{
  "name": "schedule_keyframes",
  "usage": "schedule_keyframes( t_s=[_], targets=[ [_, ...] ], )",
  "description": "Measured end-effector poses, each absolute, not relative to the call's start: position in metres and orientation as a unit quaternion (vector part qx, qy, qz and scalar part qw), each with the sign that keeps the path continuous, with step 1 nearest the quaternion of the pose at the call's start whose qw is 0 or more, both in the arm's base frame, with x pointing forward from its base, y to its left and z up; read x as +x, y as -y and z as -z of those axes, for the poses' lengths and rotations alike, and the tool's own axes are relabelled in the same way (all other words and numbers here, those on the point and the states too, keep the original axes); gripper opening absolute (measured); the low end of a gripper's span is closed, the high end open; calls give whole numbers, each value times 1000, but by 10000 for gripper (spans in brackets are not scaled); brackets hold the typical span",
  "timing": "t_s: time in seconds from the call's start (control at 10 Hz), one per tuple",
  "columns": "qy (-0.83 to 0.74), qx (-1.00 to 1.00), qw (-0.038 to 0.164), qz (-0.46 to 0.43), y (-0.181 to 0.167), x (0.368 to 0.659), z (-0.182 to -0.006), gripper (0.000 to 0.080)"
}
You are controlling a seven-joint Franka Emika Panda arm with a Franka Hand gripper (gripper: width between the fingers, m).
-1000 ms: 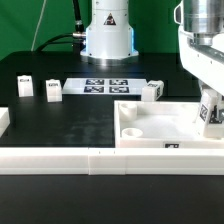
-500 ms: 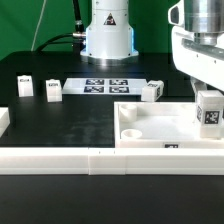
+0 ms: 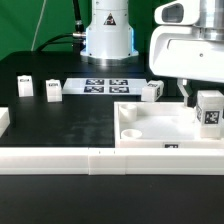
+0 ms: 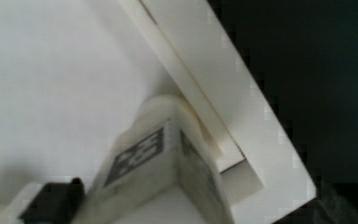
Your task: Assemble one leg
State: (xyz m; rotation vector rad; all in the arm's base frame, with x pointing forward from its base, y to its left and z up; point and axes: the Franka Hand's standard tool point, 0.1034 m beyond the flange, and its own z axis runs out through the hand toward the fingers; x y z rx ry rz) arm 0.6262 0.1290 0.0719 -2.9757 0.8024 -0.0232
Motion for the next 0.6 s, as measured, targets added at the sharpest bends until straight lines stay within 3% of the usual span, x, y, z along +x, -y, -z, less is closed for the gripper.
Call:
schedule_keyframes(
  t_s=[0.6],
  targets=[
    [-15,-999,26,15,-114,627,-68,649]
  ],
)
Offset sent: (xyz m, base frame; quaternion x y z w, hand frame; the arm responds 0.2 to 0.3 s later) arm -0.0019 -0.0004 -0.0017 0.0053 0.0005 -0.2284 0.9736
